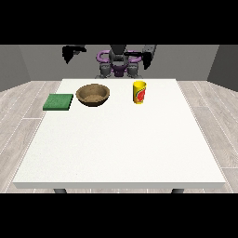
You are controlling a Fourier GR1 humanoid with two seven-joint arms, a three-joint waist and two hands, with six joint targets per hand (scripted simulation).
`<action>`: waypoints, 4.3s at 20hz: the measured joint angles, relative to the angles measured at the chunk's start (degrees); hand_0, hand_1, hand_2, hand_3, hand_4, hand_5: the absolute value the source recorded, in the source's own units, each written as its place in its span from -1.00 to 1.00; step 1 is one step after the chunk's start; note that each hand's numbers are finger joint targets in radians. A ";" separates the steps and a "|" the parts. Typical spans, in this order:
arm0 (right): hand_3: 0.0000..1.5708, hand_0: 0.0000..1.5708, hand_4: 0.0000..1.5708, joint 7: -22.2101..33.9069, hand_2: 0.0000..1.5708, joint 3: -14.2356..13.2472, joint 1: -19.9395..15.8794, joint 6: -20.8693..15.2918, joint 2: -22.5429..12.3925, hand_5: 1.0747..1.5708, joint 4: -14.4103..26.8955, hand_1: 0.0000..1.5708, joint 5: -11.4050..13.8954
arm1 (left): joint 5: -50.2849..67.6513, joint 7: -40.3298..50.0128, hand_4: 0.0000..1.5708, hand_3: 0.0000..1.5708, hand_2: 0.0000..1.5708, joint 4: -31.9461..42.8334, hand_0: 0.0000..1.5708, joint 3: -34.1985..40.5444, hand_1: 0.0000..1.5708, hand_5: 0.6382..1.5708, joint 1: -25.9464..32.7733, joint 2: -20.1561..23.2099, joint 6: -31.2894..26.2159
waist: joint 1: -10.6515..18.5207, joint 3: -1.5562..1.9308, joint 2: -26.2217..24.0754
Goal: Pick the cup and pour the ball into the bowl, then pick the bowl and place it on the pad
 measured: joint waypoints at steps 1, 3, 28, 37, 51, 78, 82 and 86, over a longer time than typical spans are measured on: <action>-1.00 -1.00 -0.64 -1.47 -1.00 -1.01 -0.61 0.96 -0.69 1.00 1.68 -1.00 -0.32 | -0.03 -1.12 -1.00 -1.00 -1.00 1.30 -1.00 0.49 -1.00 0.84 -1.08 -0.04 -0.06 | 0.04 0.01 0.83; -1.00 -1.00 -0.67 -1.53 -1.00 -2.21 -0.70 2.27 -1.64 1.00 3.36 -1.00 -1.06 | -0.43 -1.50 -1.00 -1.00 -1.00 4.07 -1.00 1.10 -1.00 0.81 -2.87 -0.08 0.53 | -0.06 0.01 0.34; -1.00 -1.00 -0.65 -9.87 -1.00 -12.18 -7.92 15.44 -11.48 1.00 15.20 -1.00 -7.42 | -2.73 -29.11 0.52 1.00 1.00 46.28 0.67 16.53 0.67 0.96 -22.15 1.43 9.77 | -6.84 -0.02 10.28; -1.00 -1.00 -0.37 -6.05 -1.00 -14.29 -8.64 17.03 -14.45 1.00 21.48 -1.00 -9.15 | -13.72 -19.02 0.57 1.00 1.00 50.98 0.68 10.90 0.68 0.96 -27.41 3.39 20.02 | -5.27 0.09 2.73; -1.00 -1.00 -0.18 1.96 -1.00 -13.83 -13.90 11.68 -15.80 0.97 27.77 -1.00 -7.73 | -47.02 17.01 0.35 0.72 1.00 65.69 0.49 -8.57 0.49 1.00 -43.90 4.17 27.66 | -1.56 0.18 -7.08; -1.00 -1.00 -0.10 0.01 -1.00 -12.94 -18.29 11.44 -15.73 0.99 38.31 -1.00 -4.36 | -66.50 49.54 0.45 0.52 1.00 48.96 -1.00 -30.20 -1.00 0.97 -50.24 1.65 -1.37 | 0.35 0.02 -9.49; -1.00 -1.00 -0.10 -0.27 -1.00 -14.22 -17.31 11.87 -16.13 1.00 38.41 -1.00 -5.56 | -60.13 44.59 0.60 0.47 0.85 44.23 0.44 -24.24 0.44 1.00 -44.89 4.16 7.57 | 2.50 -0.11 -7.38; -1.00 -1.00 -0.10 0.12 -1.00 -14.44 -18.05 11.20 -15.48 1.00 38.63 -1.00 -6.11 | -48.60 39.20 0.15 -1.00 -1.00 36.86 -1.00 -16.49 -1.00 1.00 -41.39 2.38 15.46 | 4.80 -0.48 -3.31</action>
